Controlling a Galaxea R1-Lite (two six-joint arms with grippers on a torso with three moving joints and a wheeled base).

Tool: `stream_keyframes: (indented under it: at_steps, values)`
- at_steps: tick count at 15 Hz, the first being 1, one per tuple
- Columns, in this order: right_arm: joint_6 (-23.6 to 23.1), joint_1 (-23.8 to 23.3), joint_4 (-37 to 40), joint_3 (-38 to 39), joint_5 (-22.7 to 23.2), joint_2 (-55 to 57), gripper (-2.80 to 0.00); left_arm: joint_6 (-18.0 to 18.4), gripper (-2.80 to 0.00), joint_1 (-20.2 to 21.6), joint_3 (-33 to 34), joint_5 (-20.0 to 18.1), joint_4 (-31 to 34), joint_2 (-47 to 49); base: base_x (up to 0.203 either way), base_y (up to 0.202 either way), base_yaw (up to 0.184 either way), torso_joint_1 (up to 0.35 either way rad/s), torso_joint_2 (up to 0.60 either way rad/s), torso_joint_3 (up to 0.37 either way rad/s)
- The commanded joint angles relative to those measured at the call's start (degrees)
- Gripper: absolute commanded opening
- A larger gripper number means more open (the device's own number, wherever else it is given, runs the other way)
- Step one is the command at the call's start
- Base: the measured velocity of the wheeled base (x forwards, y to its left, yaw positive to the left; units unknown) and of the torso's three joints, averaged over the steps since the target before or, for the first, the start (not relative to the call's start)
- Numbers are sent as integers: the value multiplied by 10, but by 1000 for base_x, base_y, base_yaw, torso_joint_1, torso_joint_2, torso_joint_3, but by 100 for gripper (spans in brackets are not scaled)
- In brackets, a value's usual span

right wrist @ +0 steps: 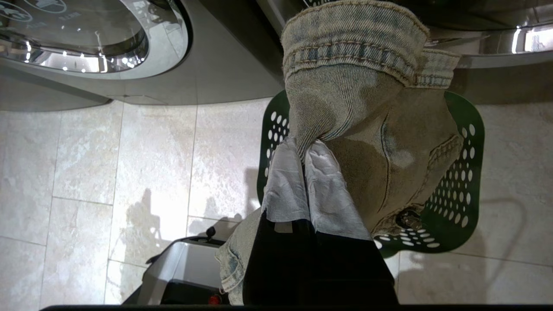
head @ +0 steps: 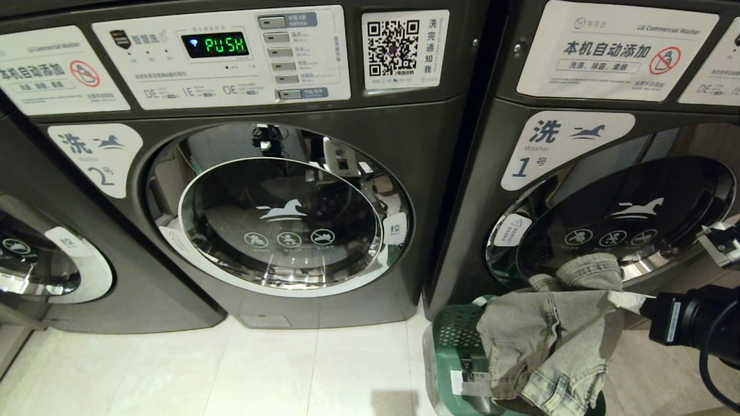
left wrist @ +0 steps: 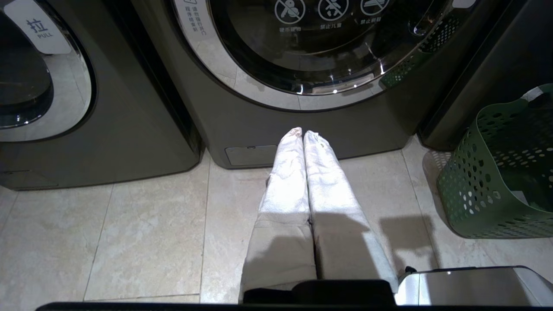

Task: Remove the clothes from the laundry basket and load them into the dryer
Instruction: Put the clothes in the dryer

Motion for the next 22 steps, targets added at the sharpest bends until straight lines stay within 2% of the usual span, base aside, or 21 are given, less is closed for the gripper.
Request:
stream_keyframes:
  at_steps: [1,7,13,17,22]
  values:
    - [1,0,7,-5,-4,8,-280,0,-280,0,0,0,0,1,0,0,0,3,-2,198]
    - [6,0,21,-2,-25,25,-280,2,-280,0,1,0,0,1,0,0,0,2,3,202]
    - [24,0,19,-22,-26,30,-280,4,-280,0,1,-1,0,0,0,0,0,1,2,197]
    - [46,1,18,-28,-24,33,-280,1,-280,0,0,0,0,0,0,0,0,2,1,52]
    - [45,1,18,-28,-25,37,-280,1,-280,0,0,-3,0,0,0,0,0,0,0,0]
